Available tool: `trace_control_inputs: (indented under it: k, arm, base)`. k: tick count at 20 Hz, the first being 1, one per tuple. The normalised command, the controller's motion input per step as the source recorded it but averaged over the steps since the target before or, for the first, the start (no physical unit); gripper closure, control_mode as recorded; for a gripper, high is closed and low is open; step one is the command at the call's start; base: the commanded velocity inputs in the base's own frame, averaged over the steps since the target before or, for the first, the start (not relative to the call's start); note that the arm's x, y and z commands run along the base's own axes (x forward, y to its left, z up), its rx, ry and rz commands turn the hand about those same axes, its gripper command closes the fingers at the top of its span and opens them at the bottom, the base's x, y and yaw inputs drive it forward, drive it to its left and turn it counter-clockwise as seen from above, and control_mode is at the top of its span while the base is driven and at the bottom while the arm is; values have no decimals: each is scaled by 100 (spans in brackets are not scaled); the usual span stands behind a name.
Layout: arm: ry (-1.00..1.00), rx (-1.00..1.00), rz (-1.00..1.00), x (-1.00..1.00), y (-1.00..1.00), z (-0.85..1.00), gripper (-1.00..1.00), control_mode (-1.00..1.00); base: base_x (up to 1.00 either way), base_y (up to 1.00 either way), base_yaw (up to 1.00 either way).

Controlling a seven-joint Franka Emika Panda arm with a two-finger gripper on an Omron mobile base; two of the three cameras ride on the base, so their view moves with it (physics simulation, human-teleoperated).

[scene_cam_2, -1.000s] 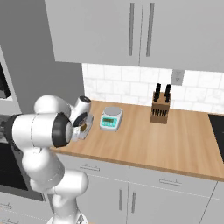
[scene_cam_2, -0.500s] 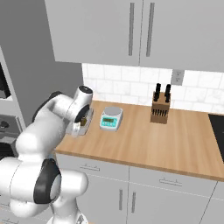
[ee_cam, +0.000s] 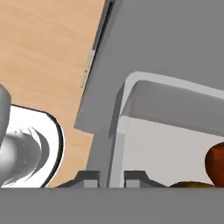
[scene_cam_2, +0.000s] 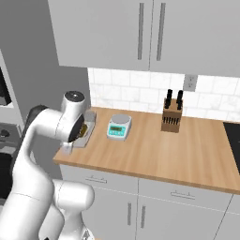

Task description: Take the meat container that has the chicken drumstick and place it on the second highest rack of the freezer. Then take the vegetable container that has the avocado and tomato and place it on the highest rack of the freezer.

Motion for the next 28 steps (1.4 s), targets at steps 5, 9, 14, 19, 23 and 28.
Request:
trace_control_inputs:
  k: [5,9,14,19,23,28]
  arm:
    - [-24,-11,-14,-76,-12,51,100,-100]
    - [-21,-7,-11,-58,-9,69,100,-100]
    - [-1,0,-4,-24,-7,53,100,100]
    - [0,0,0,0,0,0,100,100]
    - [0,0,0,0,0,0,100,100]
    - [0,0,0,0,0,0,100,100]
  base:
    - [0,0,0]
    - [0,0,0]
    - [-23,-5,0]
    - [-81,-10,1]
    - [-90,0,5]
    - [-78,33,6]
